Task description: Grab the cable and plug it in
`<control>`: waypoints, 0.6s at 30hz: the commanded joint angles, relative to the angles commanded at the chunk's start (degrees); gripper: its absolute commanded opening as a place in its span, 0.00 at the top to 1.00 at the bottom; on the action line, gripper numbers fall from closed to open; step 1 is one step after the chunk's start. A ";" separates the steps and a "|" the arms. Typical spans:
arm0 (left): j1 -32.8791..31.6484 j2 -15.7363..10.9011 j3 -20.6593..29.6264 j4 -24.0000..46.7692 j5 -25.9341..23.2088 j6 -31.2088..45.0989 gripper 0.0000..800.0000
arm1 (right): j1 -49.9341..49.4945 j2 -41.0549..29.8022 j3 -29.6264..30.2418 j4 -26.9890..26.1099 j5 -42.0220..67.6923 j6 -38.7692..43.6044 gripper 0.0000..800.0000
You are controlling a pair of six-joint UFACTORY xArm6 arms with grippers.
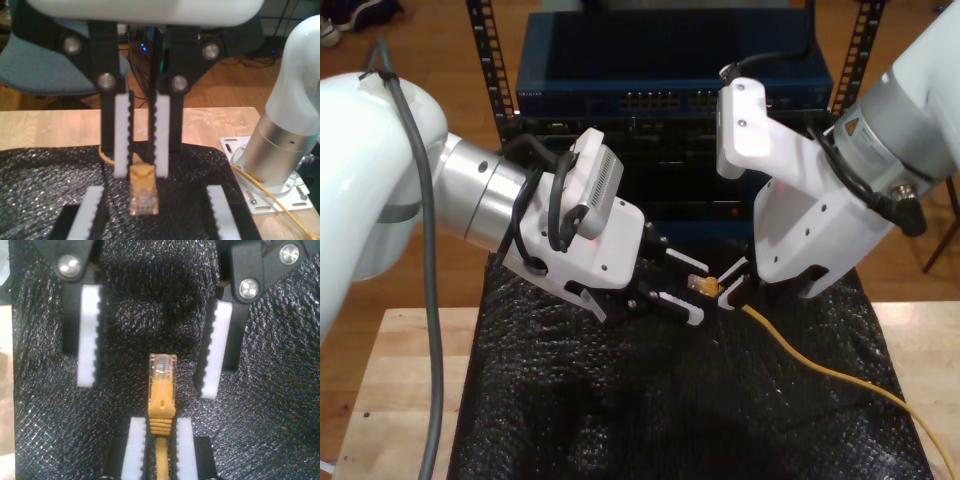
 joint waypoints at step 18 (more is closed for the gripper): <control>0.18 -0.09 0.09 -2.64 0.09 0.18 0.50 | 0.00 0.00 0.09 0.09 0.09 0.00 1.00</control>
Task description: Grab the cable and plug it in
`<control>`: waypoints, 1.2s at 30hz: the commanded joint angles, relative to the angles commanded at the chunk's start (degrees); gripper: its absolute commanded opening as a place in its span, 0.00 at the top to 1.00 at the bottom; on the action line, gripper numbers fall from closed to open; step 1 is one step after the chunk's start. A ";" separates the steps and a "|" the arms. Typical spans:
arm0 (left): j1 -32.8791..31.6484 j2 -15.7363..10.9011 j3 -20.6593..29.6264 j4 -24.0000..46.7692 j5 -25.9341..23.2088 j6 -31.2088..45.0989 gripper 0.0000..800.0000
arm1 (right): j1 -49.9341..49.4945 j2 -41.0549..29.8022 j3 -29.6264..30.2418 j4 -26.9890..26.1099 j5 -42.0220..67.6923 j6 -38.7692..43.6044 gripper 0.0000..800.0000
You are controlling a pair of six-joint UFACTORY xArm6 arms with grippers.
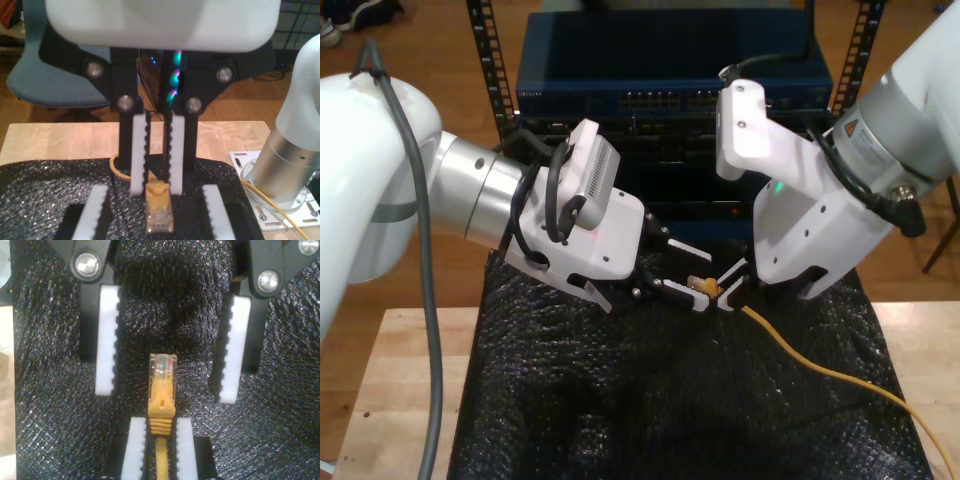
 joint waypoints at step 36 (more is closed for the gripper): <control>0.00 -0.44 1.32 0.26 -2.11 0.09 0.96 | 0.00 0.18 -0.09 0.00 -0.18 0.00 0.99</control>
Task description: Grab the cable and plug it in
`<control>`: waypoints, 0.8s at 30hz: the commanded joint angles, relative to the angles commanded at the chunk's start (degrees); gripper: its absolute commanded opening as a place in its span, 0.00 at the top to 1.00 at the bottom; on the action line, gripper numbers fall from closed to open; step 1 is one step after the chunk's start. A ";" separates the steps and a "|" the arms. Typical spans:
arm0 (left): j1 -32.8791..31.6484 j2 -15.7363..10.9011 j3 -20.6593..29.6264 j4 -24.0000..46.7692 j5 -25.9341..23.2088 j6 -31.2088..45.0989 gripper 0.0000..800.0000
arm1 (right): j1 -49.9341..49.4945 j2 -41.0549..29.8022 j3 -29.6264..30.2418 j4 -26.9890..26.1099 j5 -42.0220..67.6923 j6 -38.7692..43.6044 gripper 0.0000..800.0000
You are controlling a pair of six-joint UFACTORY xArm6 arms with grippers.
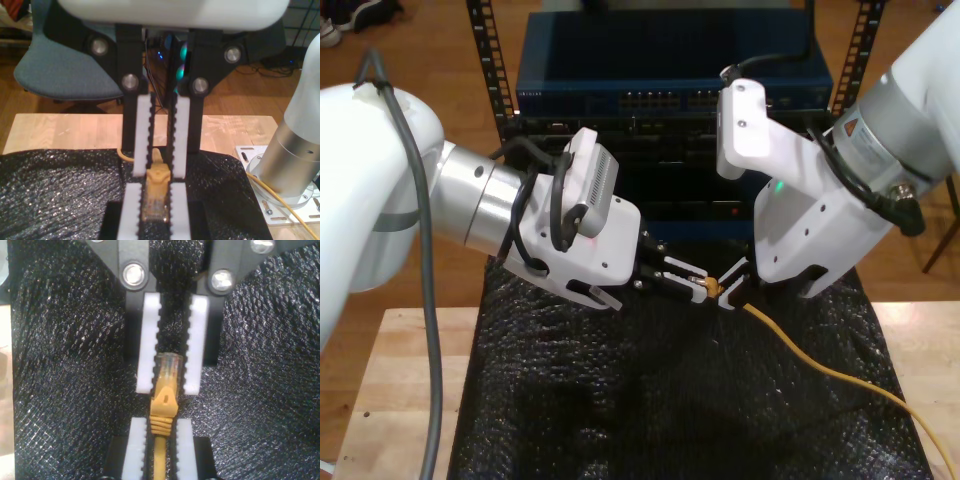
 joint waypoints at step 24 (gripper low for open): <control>1.32 2.37 -0.88 -0.44 2.55 -2.64 1.00 | -2.99 -0.88 -2.02 -0.09 -1.23 -11.87 0.00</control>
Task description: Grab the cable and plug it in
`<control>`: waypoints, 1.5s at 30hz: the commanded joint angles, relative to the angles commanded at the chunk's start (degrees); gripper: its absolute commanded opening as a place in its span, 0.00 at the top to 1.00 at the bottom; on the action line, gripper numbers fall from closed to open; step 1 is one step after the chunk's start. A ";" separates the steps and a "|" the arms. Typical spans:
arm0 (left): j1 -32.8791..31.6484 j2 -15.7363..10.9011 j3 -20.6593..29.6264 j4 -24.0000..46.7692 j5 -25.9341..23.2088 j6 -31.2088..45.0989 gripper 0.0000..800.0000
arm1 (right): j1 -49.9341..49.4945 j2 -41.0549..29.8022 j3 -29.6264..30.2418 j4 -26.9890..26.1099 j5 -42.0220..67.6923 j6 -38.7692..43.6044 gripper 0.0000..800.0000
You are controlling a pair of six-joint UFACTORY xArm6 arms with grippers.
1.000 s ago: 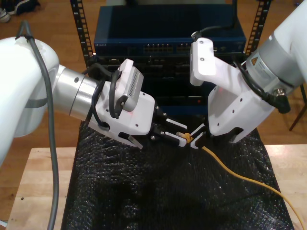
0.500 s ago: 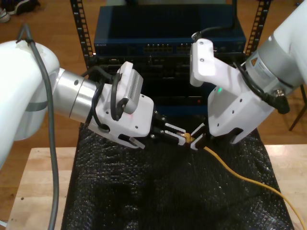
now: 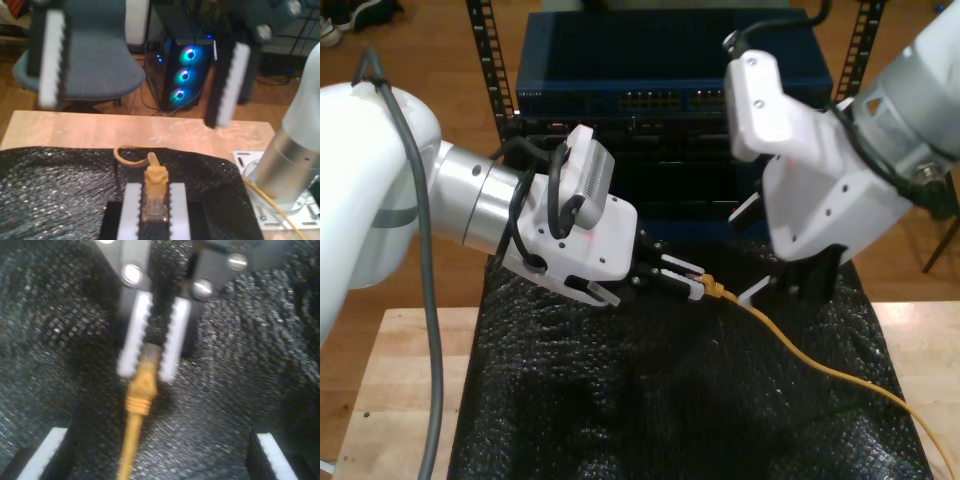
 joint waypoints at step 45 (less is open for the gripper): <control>8.70 14.68 -5.54 -12.22 25.58 -12.57 1.00 | 6.42 -12.48 -0.18 0.18 -4.75 -7.30 0.00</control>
